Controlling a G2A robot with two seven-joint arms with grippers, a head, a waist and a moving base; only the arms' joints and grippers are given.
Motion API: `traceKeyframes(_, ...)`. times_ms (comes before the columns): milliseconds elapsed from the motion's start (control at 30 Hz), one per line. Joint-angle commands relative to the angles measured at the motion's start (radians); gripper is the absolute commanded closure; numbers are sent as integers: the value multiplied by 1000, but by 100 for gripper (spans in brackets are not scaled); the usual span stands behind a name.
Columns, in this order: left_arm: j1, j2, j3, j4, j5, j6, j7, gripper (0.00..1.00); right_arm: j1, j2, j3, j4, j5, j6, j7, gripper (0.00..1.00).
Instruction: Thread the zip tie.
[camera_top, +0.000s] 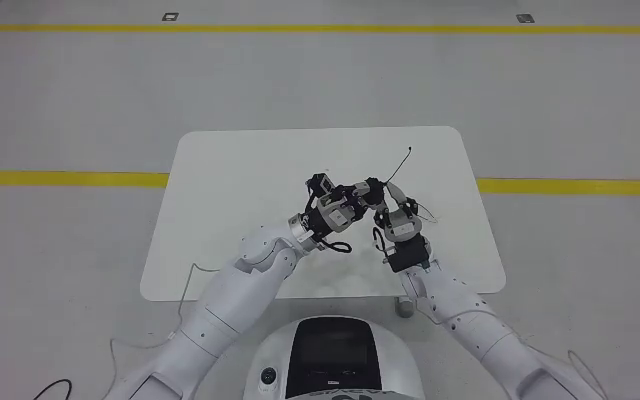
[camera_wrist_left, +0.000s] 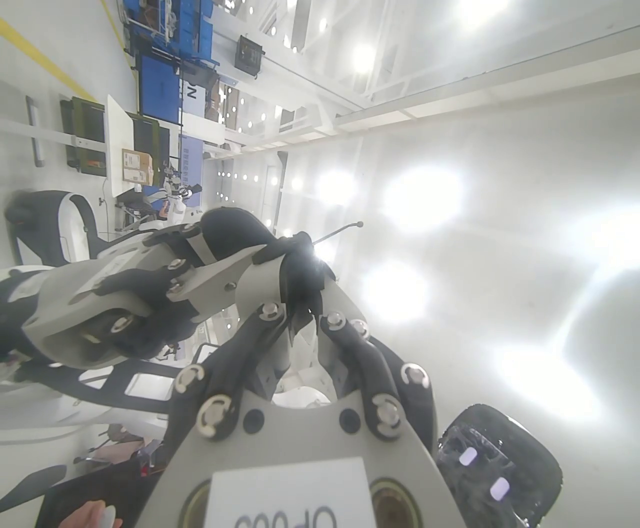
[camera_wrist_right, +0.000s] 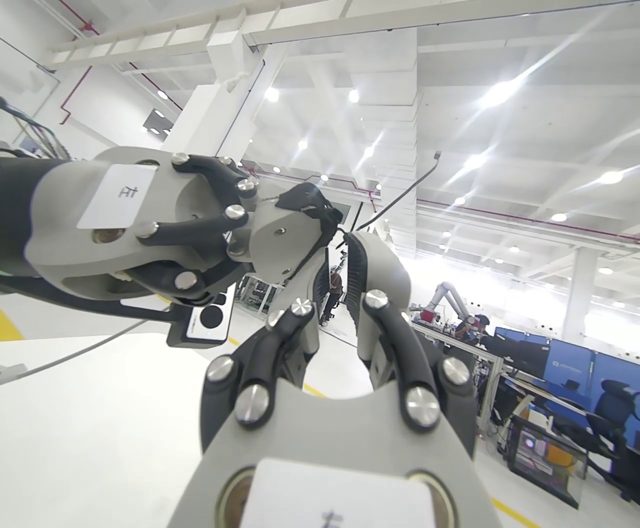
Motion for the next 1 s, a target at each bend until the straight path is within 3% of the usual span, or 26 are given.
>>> traceKeyframes(0, 0, 0, 0, 0, 0, 0, 0, 100, -2, -3, 7, -1, -5, -2, -1, 89)
traceKeyframes(700, 0, 0, 0, 0, 0, 0, 0, 100, -24, -35, 75, -4, -63, -32, 1, 89)
traceKeyframes(967, 0, 0, 0, 0, 0, 0, 0, 100, -31, -45, 97, -4, -81, -42, 3, 95)
